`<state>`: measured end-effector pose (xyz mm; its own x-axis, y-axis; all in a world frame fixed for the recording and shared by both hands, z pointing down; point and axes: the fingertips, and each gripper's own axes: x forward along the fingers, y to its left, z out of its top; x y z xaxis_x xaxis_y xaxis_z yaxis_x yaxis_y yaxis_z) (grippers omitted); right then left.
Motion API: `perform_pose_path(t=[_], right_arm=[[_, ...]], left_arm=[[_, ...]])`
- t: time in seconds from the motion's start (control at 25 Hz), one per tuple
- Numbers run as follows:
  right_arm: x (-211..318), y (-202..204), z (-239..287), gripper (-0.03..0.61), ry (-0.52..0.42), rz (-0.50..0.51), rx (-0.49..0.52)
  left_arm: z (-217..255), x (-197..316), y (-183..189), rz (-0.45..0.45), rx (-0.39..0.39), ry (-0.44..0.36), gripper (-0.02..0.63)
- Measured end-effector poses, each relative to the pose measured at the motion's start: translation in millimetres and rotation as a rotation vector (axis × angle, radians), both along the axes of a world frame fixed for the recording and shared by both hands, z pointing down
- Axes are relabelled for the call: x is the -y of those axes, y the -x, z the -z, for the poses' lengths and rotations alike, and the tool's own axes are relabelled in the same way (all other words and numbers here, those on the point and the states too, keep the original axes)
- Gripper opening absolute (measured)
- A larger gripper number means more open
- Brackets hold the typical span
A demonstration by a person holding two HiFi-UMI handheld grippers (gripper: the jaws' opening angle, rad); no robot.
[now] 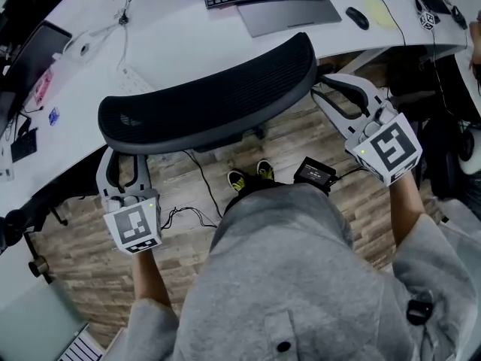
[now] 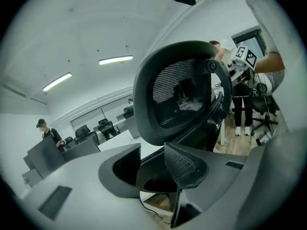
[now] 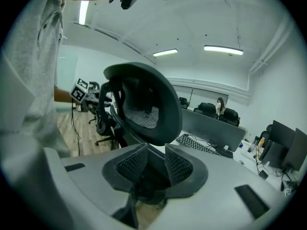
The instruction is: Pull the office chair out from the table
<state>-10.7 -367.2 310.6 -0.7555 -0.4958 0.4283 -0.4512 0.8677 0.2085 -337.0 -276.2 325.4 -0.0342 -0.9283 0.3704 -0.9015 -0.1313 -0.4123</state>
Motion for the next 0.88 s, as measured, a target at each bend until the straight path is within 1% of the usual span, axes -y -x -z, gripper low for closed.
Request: perform_pose_path(t=[0.04,0.16,0.24,0.32,0.4,0.44,0.52,0.64,0.72,0.76,0.84,0.88], right_arm=[[-1.8,0.8,-4.5,0.124,0.001,0.013,-0.029],[-6.1,1.7,-14.0,0.158,-0.022,0.040,-0.104],[-7.5,3.6,-18.3,0.177,-0.050,0.056,-0.146],[-6.8,5.8,-22.5,0.189,-0.089,0.068,-0.192],[-5.3,8.7,-26.9,0.189,-0.128,0.081,-0.241],[-5.1,10.1,-29.5,0.189,-0.142,0.091,-0.265],[-4.1,11.6,-33.3,0.193,-0.168,0.110,-0.310],[1.3,14.7,-34.9,0.193,-0.212,0.119,-0.363],[6.8,17.2,-37.7,0.193,-0.254,0.130,-0.419],[8.7,19.2,-40.6,0.193,-0.275,0.142,-0.454],[9.8,24.2,-47.4,0.195,-0.298,0.176,-0.508],[9.9,26.1,-49.4,0.199,-0.297,0.192,-0.518]], left_arm=[[-0.1,0.8,-0.5,-0.018,0.026,0.010,0.150],[-1.2,0.6,-4.7,-0.071,0.088,0.054,0.168],[-8.4,-2.5,-6.1,-0.110,0.145,0.114,0.227],[-24.9,-4.8,-2.6,-0.138,0.217,0.192,0.271],[-39.8,-4.0,2.7,-0.158,0.315,0.263,0.299],[-44.0,-2.1,3.9,-0.169,0.364,0.285,0.305],[-47.0,5.4,3.4,-0.191,0.439,0.295,0.313],[-50.8,18.6,5.7,-0.207,0.524,0.305,0.313],[-57.0,27.4,8.9,-0.213,0.567,0.325,0.313],[-60.4,30.7,10.7,-0.215,0.577,0.336,0.313],[-65.9,34.6,12.8,-0.221,0.575,0.366,0.313],[-67.5,36.3,13.6,-0.225,0.573,0.377,0.313]])
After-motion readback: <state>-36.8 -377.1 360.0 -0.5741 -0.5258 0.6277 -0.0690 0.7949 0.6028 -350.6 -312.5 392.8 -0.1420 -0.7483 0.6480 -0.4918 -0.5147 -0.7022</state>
